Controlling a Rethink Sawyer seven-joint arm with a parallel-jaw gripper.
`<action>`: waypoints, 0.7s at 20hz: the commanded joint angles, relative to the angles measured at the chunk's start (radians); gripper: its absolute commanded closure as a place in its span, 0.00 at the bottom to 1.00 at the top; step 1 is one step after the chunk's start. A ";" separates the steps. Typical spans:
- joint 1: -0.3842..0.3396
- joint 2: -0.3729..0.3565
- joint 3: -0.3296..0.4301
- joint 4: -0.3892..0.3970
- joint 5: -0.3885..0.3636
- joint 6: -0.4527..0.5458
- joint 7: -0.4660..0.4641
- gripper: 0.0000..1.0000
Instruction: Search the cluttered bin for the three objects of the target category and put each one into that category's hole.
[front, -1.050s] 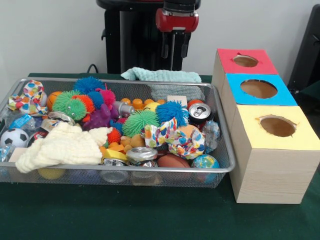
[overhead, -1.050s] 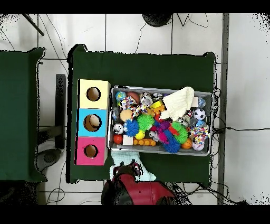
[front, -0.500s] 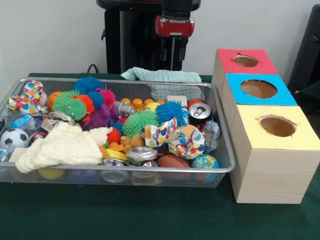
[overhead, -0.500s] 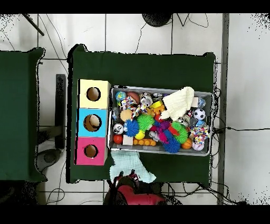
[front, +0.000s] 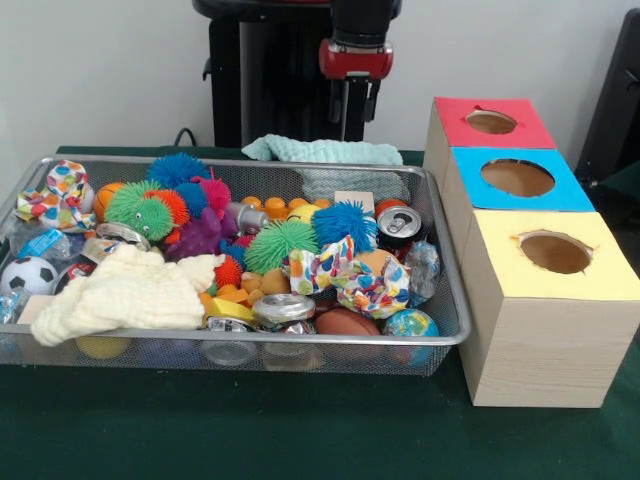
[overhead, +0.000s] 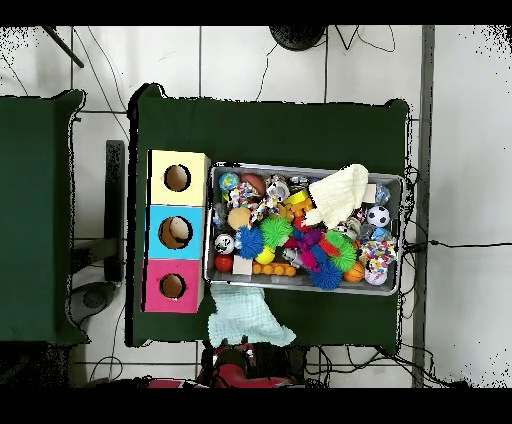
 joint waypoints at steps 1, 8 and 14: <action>0.000 -0.279 0.151 -0.085 -0.015 0.109 0.138 0.00; -0.073 -0.537 0.267 -0.084 0.043 0.472 0.102 0.00; -0.173 -0.623 0.392 -0.085 0.056 0.643 0.056 0.00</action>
